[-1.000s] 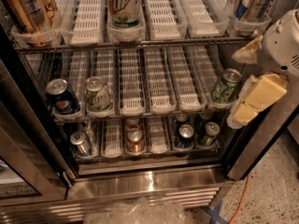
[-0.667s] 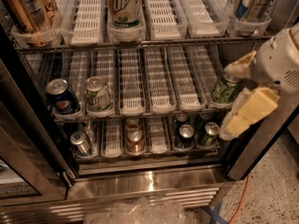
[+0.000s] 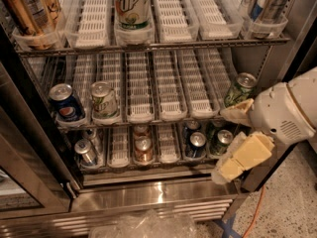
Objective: Pick green can from bottom shelf of fridge
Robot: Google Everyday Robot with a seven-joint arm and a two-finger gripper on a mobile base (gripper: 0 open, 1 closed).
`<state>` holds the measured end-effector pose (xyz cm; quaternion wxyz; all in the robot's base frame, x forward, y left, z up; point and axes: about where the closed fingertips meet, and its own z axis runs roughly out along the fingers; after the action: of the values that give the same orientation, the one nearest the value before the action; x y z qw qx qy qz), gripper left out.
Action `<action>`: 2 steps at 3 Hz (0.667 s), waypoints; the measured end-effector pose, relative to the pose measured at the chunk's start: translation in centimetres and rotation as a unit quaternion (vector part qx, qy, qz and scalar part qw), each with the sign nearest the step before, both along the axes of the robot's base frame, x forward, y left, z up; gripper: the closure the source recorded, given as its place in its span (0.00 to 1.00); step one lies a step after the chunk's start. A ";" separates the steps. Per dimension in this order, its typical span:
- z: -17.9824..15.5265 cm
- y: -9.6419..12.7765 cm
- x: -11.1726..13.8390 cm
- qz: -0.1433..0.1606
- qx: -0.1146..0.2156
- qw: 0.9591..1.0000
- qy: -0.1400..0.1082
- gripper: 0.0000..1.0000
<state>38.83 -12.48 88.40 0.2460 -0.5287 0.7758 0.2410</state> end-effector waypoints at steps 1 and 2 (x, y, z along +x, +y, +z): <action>0.1 0.0 0.1 0.000 -0.001 1.000 -0.001 0.00; -2.0 0.7 0.1 -0.024 0.016 0.999 0.013 0.00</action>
Offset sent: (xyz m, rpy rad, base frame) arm 0.0030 0.0173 -0.0564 0.0955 0.0815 -0.1388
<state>38.90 -11.75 86.43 0.2497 -0.5026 0.7876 0.2544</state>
